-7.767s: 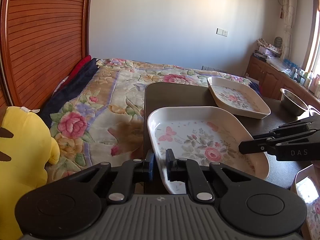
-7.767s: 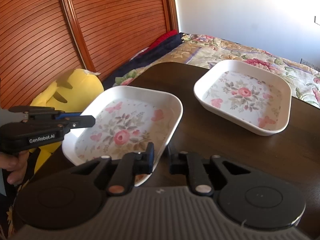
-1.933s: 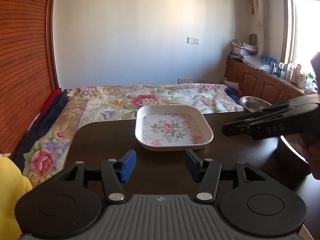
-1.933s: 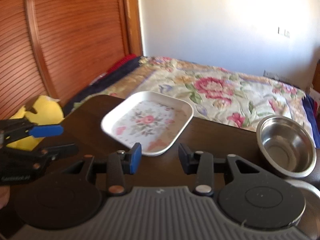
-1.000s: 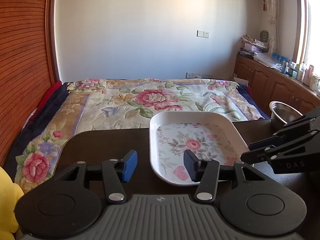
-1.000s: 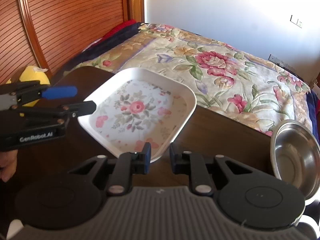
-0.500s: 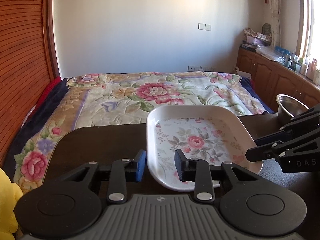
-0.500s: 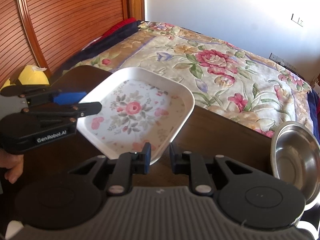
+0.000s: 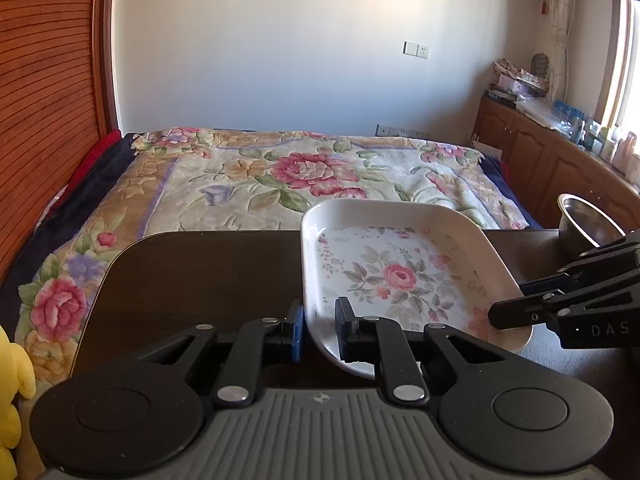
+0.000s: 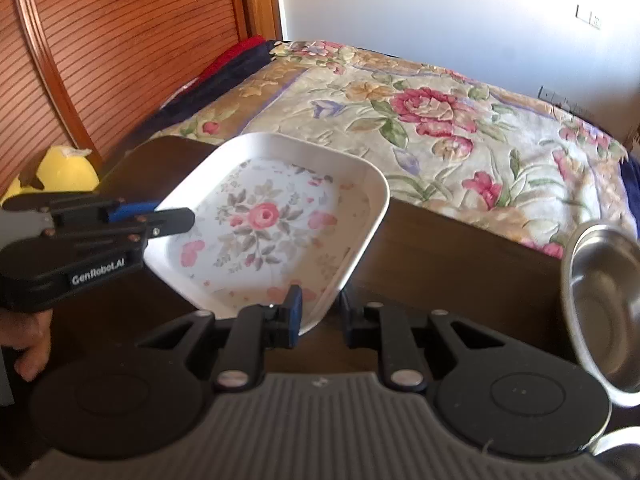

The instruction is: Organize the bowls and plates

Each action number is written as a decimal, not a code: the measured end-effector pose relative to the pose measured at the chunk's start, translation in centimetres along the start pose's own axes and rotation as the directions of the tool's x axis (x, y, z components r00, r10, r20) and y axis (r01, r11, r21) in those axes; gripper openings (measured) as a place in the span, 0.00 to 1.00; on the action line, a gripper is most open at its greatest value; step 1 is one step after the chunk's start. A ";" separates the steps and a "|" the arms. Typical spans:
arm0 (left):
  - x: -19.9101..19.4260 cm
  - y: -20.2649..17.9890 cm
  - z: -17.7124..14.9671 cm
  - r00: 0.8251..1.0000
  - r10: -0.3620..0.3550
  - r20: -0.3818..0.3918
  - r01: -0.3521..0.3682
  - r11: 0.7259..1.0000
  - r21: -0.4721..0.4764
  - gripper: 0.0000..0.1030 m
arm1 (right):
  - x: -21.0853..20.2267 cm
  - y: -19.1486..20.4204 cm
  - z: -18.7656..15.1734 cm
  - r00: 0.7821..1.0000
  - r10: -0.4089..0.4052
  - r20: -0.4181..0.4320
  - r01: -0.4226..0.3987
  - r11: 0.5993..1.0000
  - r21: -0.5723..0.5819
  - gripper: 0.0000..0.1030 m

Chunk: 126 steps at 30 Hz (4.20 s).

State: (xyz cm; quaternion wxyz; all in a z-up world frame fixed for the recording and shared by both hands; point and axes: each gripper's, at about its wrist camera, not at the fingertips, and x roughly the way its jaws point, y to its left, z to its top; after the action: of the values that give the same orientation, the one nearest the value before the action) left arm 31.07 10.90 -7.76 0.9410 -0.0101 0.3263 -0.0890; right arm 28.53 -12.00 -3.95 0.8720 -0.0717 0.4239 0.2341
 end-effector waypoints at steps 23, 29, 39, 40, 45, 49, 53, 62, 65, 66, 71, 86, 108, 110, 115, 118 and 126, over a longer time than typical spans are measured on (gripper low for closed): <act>-8.9 -0.7 -1.6 0.998 -0.048 0.036 0.049 0.999 -0.021 0.15 | -5.3 -0.4 -2.9 0.985 0.120 0.121 -0.130 0.989 0.074 0.15; -11.6 -1.8 -2.1 0.996 -0.051 0.069 0.052 0.999 -0.011 0.15 | -7.7 -0.4 -3.9 0.980 0.130 0.153 -0.141 0.988 0.064 0.15; -15.5 -4.2 -3.6 0.993 -0.064 0.103 0.063 0.998 0.015 0.15 | -11.1 -0.8 -5.8 0.973 0.129 0.193 -0.141 0.989 0.052 0.15; -15.8 -4.4 -3.8 0.992 -0.065 0.106 0.063 0.998 0.018 0.15 | -11.4 -0.8 -6.1 0.972 0.130 0.197 -0.143 0.988 0.052 0.15; -17.2 -5.1 -4.6 0.991 -0.066 0.116 0.063 0.998 0.028 0.15 | -12.5 -0.7 -7.3 0.969 0.135 0.207 -0.148 0.988 0.047 0.15; -18.1 -5.4 -5.7 0.991 -0.067 0.116 0.064 0.998 0.027 0.15 | -13.1 -0.6 -8.3 0.968 0.142 0.208 -0.154 0.987 0.044 0.15; -19.0 -5.6 -7.0 0.990 -0.074 0.116 0.073 0.997 0.016 0.15 | -13.6 -0.3 -9.6 0.967 0.147 0.208 -0.159 0.987 0.040 0.15; -20.0 -6.1 -10.5 0.991 -0.088 0.098 0.089 0.996 -0.005 0.15 | -14.3 0.4 -12.2 0.965 0.170 0.200 -0.177 0.984 0.015 0.15; -20.3 -6.4 -11.6 0.992 -0.089 0.095 0.090 0.996 -0.009 0.15 | -14.4 0.5 -13.1 0.965 0.173 0.197 -0.178 0.984 0.005 0.15; -20.4 -6.4 -11.9 0.992 -0.088 0.094 0.089 0.996 -0.011 0.15 | -14.4 0.6 -13.4 0.965 0.175 0.195 -0.180 0.984 0.004 0.15; -20.8 -6.6 -13.4 0.992 -0.094 0.087 0.096 0.995 -0.024 0.15 | -14.6 0.6 -14.9 0.963 0.188 0.192 -0.191 0.982 -0.002 0.15; -21.7 -7.2 -16.4 0.994 -0.086 0.073 0.089 0.995 -0.034 0.15 | -14.4 0.3 -17.9 0.944 0.227 0.238 -0.243 0.969 0.042 0.15; -22.6 -7.2 -17.3 0.992 -0.060 0.107 0.062 0.998 -0.020 0.15 | -14.9 1.4 -20.8 0.907 0.160 0.389 -0.201 0.977 0.066 0.15; -22.7 -7.3 -17.4 0.993 -0.054 0.109 0.056 0.998 -0.015 0.15 | -15.0 1.5 -20.9 0.906 0.152 0.395 -0.190 0.980 0.060 0.15; -22.8 -7.5 -17.4 0.993 -0.036 0.115 0.036 0.999 -0.002 0.15 | -14.8 1.9 -21.2 0.907 0.139 0.397 -0.173 0.984 0.051 0.15; -22.6 -7.4 -17.5 0.994 -0.020 0.108 0.021 1.000 -0.006 0.17 | -14.8 1.8 -21.2 0.905 0.141 0.402 -0.177 0.983 0.054 0.15; -22.6 -7.3 -17.9 0.994 -0.017 0.112 0.017 1.000 -0.005 0.18 | -14.8 2.0 -21.3 0.902 0.137 0.409 -0.173 0.984 0.052 0.15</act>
State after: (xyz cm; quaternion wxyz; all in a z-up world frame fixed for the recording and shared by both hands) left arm 1.41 8.40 -7.45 0.9570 -0.0207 0.2731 -0.0953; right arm 4.65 -22.28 -5.81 0.9215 0.0499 0.2490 0.2937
